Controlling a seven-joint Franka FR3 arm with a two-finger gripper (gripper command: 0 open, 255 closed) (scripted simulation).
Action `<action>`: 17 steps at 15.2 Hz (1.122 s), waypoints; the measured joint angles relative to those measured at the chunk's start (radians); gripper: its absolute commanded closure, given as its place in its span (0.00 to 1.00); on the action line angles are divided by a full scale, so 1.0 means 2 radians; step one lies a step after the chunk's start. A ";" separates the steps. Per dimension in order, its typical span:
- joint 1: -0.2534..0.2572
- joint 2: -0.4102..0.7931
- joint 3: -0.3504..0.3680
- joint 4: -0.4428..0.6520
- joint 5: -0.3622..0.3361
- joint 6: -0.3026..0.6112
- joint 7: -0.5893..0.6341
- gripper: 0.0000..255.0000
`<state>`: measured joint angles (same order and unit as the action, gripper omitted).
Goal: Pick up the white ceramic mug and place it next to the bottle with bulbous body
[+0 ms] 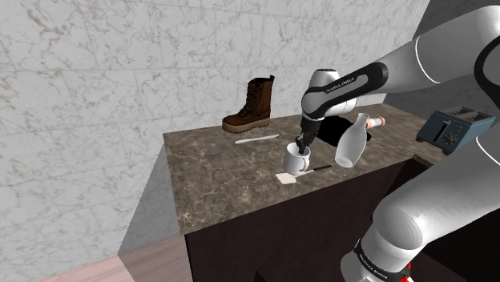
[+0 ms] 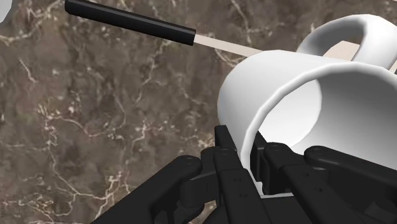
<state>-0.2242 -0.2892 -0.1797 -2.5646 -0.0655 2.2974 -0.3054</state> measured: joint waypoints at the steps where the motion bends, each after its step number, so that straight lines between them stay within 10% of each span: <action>1: 0.000 0.000 0.000 -0.001 0.000 0.001 0.000 1.00; 5: 0.000 0.000 0.000 -0.001 0.000 0.002 0.000 1.00; 6: 0.000 0.000 0.000 -0.001 0.000 0.002 0.000 0.00; 17: -0.002 -0.034 0.003 0.030 -0.003 -0.063 0.001 0.00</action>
<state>-0.2275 -0.3565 -0.1736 -2.5040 -0.0706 2.1723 -0.3029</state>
